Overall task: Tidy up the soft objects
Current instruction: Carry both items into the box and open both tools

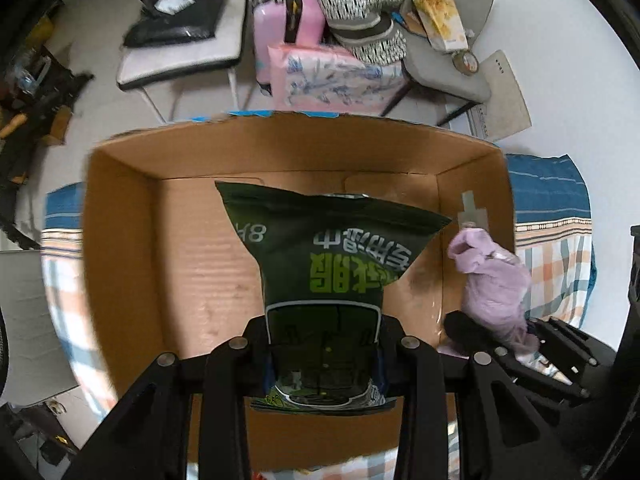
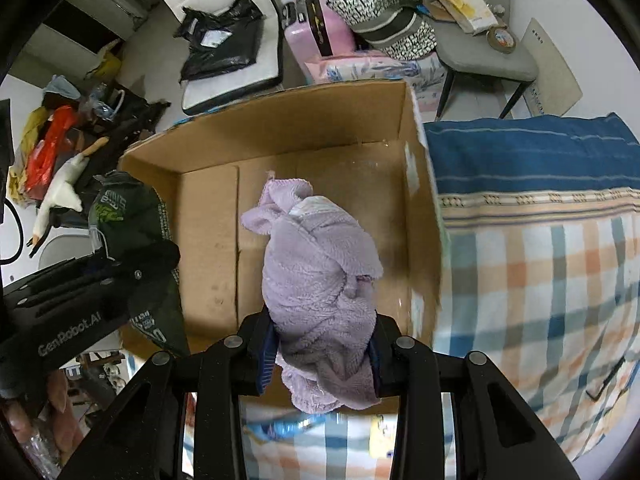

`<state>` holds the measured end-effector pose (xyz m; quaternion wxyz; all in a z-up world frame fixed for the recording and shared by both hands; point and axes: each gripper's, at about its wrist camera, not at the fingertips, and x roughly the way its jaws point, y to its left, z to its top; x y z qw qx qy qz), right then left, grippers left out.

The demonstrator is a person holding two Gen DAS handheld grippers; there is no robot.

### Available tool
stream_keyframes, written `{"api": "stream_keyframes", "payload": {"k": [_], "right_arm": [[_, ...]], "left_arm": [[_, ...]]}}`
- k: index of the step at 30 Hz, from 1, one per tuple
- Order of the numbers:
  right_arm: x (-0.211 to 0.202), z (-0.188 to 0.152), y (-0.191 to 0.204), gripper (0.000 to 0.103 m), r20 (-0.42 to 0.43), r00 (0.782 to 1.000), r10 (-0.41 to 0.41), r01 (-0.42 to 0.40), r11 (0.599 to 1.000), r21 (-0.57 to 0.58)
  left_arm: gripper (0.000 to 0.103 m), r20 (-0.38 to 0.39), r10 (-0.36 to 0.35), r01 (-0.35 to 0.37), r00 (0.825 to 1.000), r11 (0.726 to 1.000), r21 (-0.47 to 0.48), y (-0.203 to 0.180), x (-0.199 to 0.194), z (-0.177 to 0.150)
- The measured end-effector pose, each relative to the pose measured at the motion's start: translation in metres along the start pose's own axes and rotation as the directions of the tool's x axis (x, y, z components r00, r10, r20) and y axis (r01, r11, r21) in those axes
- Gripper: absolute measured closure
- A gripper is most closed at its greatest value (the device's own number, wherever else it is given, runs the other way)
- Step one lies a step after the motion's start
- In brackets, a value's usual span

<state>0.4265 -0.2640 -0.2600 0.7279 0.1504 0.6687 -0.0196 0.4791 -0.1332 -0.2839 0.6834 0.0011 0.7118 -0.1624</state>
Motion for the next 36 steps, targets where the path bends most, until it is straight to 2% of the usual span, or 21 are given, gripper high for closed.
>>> {"api": "stream_keyframes", "payload": {"k": [7,15,20,22,27,31,33,34,36], "right_arm": [[0.052,0.039,0.002,0.065,-0.063,0.998,-0.025,0.024,1.0,-0.016],[0.092,0.07,0.004,0.065,-0.096,0.992,-0.078,0.076,0.997,-0.029],[0.102,0.078,0.003,0.064,-0.097,0.992,-0.086,0.083,0.996,-0.033],[0.104,0.081,0.002,0.062,-0.097,0.99,-0.1,0.097,0.995,-0.035],[0.109,0.084,-0.003,0.052,-0.118,0.986,-0.12,0.118,0.993,-0.029],[0.105,0.082,-0.003,0.05,-0.115,0.985,-0.129,0.127,0.991,-0.03],[0.1,0.079,0.0,0.042,-0.11,0.985,-0.132,0.129,0.991,-0.036],[0.097,0.078,0.0,0.038,-0.108,0.985,-0.131,0.128,0.991,-0.036],[0.09,0.073,0.003,0.023,-0.101,0.985,-0.137,0.133,0.99,-0.046]], "left_arm": [[0.071,-0.082,-0.039,0.04,0.996,0.999,0.01,0.001,0.045,0.038],[0.07,-0.112,-0.056,0.058,0.992,0.998,0.017,0.0,0.065,0.048],[0.066,-0.128,-0.032,0.029,0.991,0.999,-0.024,0.005,0.067,0.051],[0.061,-0.124,-0.03,0.026,0.992,0.999,-0.036,0.006,0.066,0.05],[0.036,-0.09,-0.021,0.017,0.996,0.999,-0.048,0.01,0.055,0.048],[0.022,-0.063,0.023,-0.025,0.998,0.999,-0.031,0.01,0.041,0.041],[0.012,-0.045,0.044,-0.045,0.998,0.999,-0.018,0.011,0.034,0.036],[0.011,-0.032,0.06,-0.06,0.998,0.998,-0.013,0.011,0.03,0.033],[0.007,0.001,0.092,-0.092,0.996,0.996,-0.005,0.012,0.017,0.022]]}}
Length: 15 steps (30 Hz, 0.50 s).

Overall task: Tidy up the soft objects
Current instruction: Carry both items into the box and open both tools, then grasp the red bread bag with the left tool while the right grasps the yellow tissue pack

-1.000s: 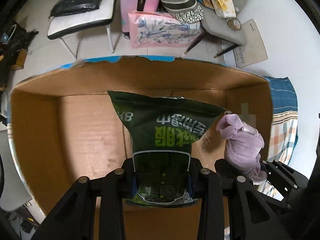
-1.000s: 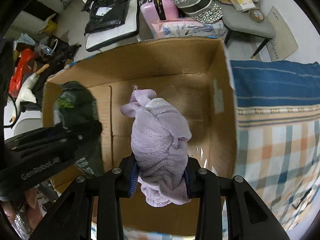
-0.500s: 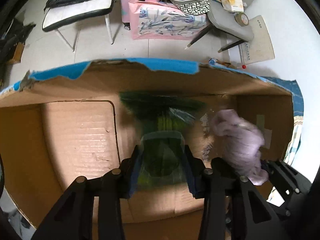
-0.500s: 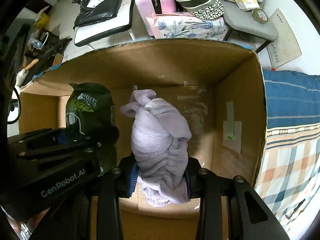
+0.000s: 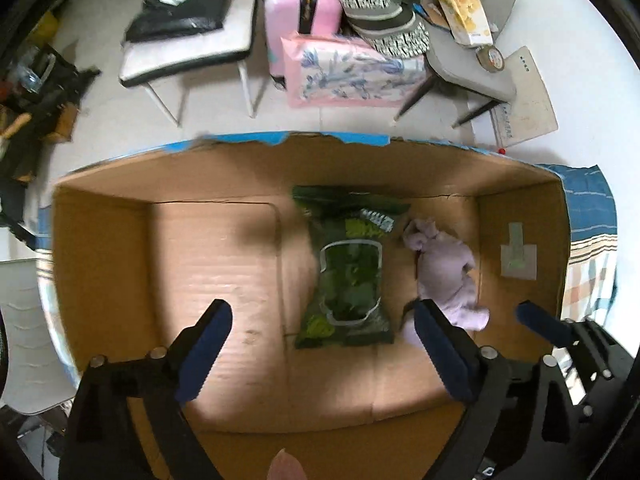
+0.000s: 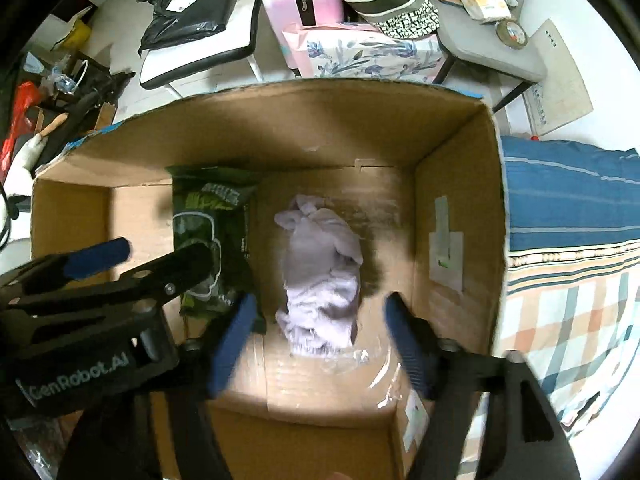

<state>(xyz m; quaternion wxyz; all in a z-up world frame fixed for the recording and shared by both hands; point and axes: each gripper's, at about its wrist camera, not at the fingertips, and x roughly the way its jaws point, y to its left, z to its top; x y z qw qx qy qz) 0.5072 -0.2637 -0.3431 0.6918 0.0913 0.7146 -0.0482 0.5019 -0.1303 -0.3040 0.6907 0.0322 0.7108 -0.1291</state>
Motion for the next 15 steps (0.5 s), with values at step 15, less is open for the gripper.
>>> {"api": "stream_keyframes", "payload": {"k": [15], "right_arm": [[-0.07,-0.099,0.007,0.0,0.076,0.997,0.012,-0.011,1.0,-0.019]], "left_arm": [[0.004,0.191,0.019,-0.023,0.981,1.0,0.017,0.0,-0.076,-0.111]]}}
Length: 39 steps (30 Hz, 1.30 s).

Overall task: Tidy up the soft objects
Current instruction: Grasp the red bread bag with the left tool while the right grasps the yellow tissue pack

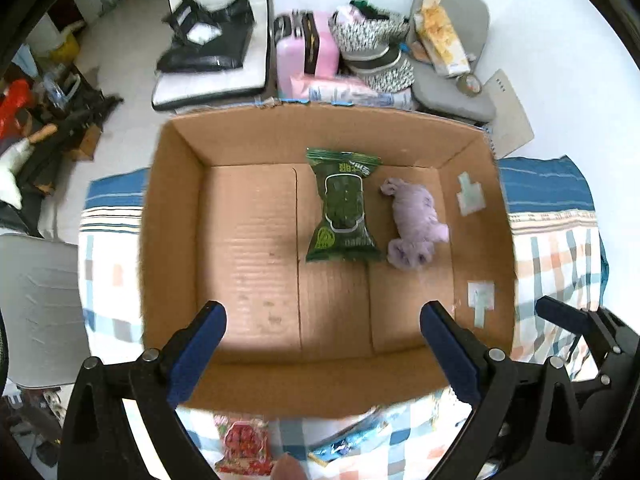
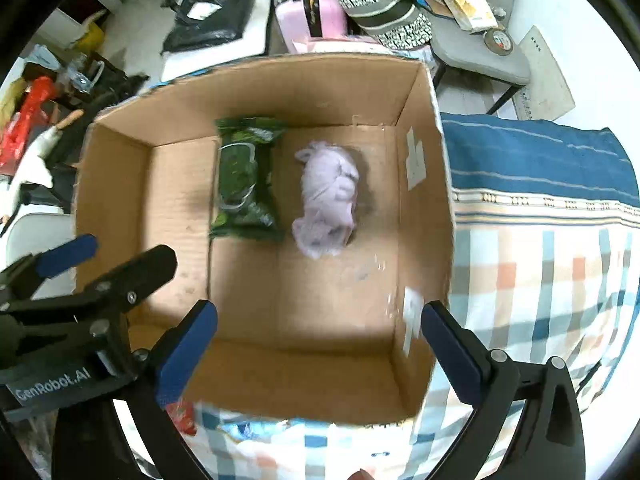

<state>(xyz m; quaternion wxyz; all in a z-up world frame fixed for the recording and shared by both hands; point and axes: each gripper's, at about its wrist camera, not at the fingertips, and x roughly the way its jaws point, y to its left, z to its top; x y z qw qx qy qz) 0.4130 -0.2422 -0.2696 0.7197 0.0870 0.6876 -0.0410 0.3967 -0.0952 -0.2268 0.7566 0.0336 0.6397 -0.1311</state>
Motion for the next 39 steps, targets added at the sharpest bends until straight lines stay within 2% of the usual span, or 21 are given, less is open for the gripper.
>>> {"api": "stream_keyframes", "payload": {"k": [4,6,8,14,17,19,22,25,27,32,35,38,39], "right_arm": [[-0.027,-0.035,-0.001,0.0,0.051,0.999,0.013,-0.012,1.0,-0.013],[-0.035,-0.057,-0.009,0.0,0.061,0.998,0.026,-0.026,1.0,0.004],[-0.038,-0.083,-0.019,0.0,0.064,0.998,0.023,-0.024,1.0,0.017],[-0.012,-0.144,-0.052,0.0,-0.004,1.0,-0.01,0.01,0.997,0.08],[0.018,-0.162,-0.064,0.0,-0.068,0.998,-0.018,0.025,0.994,0.105],[0.039,-0.166,-0.069,0.0,-0.103,0.994,-0.027,0.039,0.992,0.116],[0.062,-0.167,-0.073,0.0,-0.135,0.99,-0.045,0.062,0.99,0.127],[0.08,-0.167,-0.076,0.0,-0.16,0.986,-0.054,0.077,0.987,0.139],[0.088,-0.167,-0.077,0.0,-0.17,0.984,-0.051,0.077,0.986,0.15],[0.103,-0.163,-0.078,0.0,-0.203,0.978,-0.053,0.088,0.982,0.165],[0.107,-0.161,-0.079,0.001,-0.215,0.975,-0.053,0.091,0.981,0.17],[0.109,-0.161,-0.081,0.007,-0.224,0.974,-0.044,0.085,0.98,0.18],[0.109,-0.161,-0.082,0.009,-0.228,0.973,-0.042,0.085,0.98,0.181]], "left_arm": [[0.004,0.06,0.048,-0.049,0.997,0.999,0.009,-0.001,-0.027,-0.038],[0.004,0.08,0.095,-0.095,0.992,0.995,0.003,0.001,-0.033,-0.064],[0.004,0.073,0.111,-0.11,0.991,0.994,-0.015,0.003,-0.032,-0.089],[0.004,-0.092,0.09,-0.102,0.992,0.985,-0.14,0.027,0.024,-0.162],[0.004,-0.154,0.127,-0.153,0.98,0.973,-0.172,0.048,0.05,-0.18],[0.004,-0.165,0.159,-0.189,0.973,0.965,-0.184,0.062,0.061,-0.187],[0.004,-0.191,0.168,-0.206,0.967,0.957,-0.204,0.082,0.076,-0.191],[0.004,-0.214,0.152,-0.196,0.965,0.96,-0.201,0.092,0.088,-0.189],[0.004,-0.232,0.119,-0.165,0.965,0.968,-0.19,0.093,0.097,-0.184],[0.004,-0.288,0.122,-0.166,0.95,0.977,-0.133,0.093,0.122,-0.175],[0.004,-0.303,0.112,-0.156,0.947,0.98,-0.127,0.095,0.129,-0.173],[0.009,-0.31,0.111,-0.154,0.944,0.981,-0.116,0.1,0.138,-0.173],[0.015,-0.323,0.111,-0.156,0.94,0.981,-0.116,0.102,0.142,-0.173]]}}
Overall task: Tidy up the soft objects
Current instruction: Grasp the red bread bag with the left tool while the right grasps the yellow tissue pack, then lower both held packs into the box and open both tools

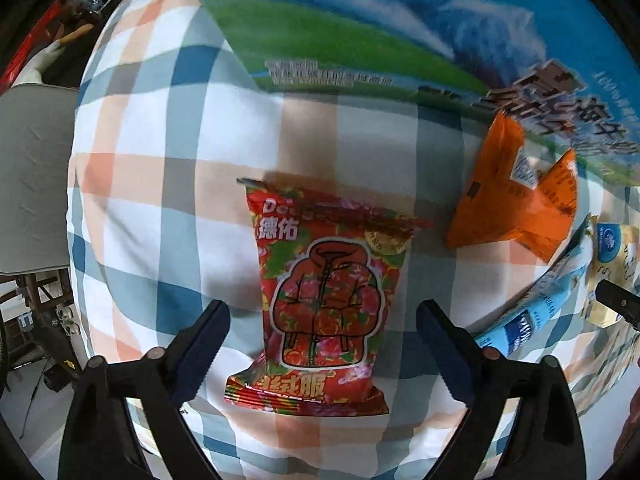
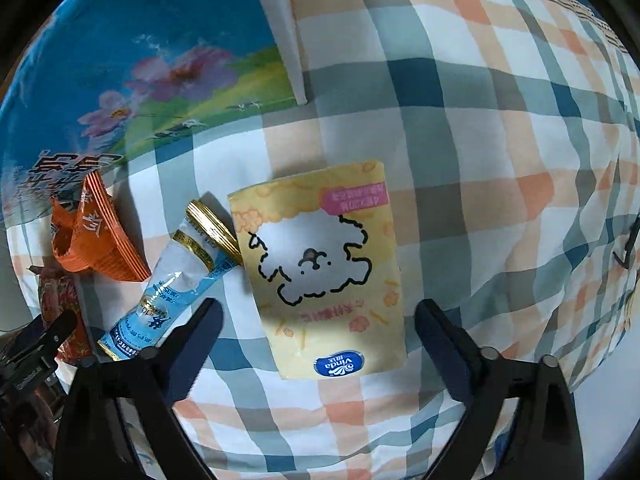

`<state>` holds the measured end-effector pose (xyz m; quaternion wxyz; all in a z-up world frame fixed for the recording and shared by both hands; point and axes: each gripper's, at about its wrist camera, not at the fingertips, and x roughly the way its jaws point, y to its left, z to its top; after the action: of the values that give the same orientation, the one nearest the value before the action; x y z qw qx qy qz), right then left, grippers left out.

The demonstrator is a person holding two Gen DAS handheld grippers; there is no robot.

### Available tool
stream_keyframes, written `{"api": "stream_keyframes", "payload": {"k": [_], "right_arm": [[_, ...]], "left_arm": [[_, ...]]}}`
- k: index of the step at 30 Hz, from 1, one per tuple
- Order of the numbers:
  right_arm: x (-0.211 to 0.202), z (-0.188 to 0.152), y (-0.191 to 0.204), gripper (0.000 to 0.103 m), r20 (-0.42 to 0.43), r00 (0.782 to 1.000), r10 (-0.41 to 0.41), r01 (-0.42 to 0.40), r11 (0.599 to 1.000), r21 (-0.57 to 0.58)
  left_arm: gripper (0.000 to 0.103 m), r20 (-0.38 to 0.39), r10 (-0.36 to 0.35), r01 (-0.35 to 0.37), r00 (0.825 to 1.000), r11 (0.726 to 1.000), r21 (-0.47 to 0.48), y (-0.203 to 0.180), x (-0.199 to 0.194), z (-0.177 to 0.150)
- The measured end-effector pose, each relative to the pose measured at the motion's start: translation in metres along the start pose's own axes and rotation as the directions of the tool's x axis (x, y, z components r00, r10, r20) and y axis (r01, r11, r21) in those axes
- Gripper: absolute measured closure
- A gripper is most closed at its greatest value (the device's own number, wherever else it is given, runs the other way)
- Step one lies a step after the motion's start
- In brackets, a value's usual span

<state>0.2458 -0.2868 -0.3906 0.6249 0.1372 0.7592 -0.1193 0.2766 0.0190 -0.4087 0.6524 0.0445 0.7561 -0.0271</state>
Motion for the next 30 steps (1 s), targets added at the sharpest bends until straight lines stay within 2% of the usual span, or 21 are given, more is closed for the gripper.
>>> {"api": "stream_keyframes", "payload": {"k": [2,5,8,10,11,17,22,30], "right_arm": [[0.0,0.002,-0.001,0.009,-0.009,1.0,0.009,-0.009,1.0,0.004],[0.004,-0.001,-0.008,0.015,-0.028,1.0,0.014,-0.014,1.0,0.001],[0.006,-0.006,-0.006,0.018,-0.038,0.999,0.006,-0.006,1.0,-0.004],[0.011,-0.008,-0.007,0.025,-0.052,0.999,-0.002,0.002,1.0,-0.003],[0.019,-0.01,-0.007,0.032,-0.057,0.998,-0.008,0.007,1.0,-0.006],[0.031,-0.017,0.005,0.035,-0.055,0.998,-0.018,0.017,1.0,-0.021],[0.017,-0.025,0.012,0.036,-0.047,0.999,-0.003,0.002,1.0,-0.028],[-0.007,-0.044,0.009,0.036,-0.029,0.998,0.055,-0.057,0.997,-0.057]], "left_arm": [[0.025,-0.017,-0.004,0.004,1.0,1.0,-0.002,0.001,0.006,0.003],[0.032,-0.02,0.003,-0.003,1.0,1.0,0.002,0.004,0.012,0.005],[0.047,-0.007,0.01,-0.01,1.0,1.0,-0.005,0.006,0.013,0.005],[0.053,0.001,0.015,-0.015,1.0,1.0,-0.011,0.005,0.011,0.003],[0.056,0.004,0.017,-0.017,1.0,1.0,-0.014,0.006,0.01,0.004],[0.059,0.027,0.028,-0.028,0.999,0.999,-0.021,0.008,-0.002,-0.002],[0.06,0.056,0.034,-0.034,0.998,0.999,-0.014,-0.001,-0.015,-0.019],[0.06,0.049,-0.063,0.065,0.997,0.997,-0.039,-0.004,-0.03,-0.049]]}}
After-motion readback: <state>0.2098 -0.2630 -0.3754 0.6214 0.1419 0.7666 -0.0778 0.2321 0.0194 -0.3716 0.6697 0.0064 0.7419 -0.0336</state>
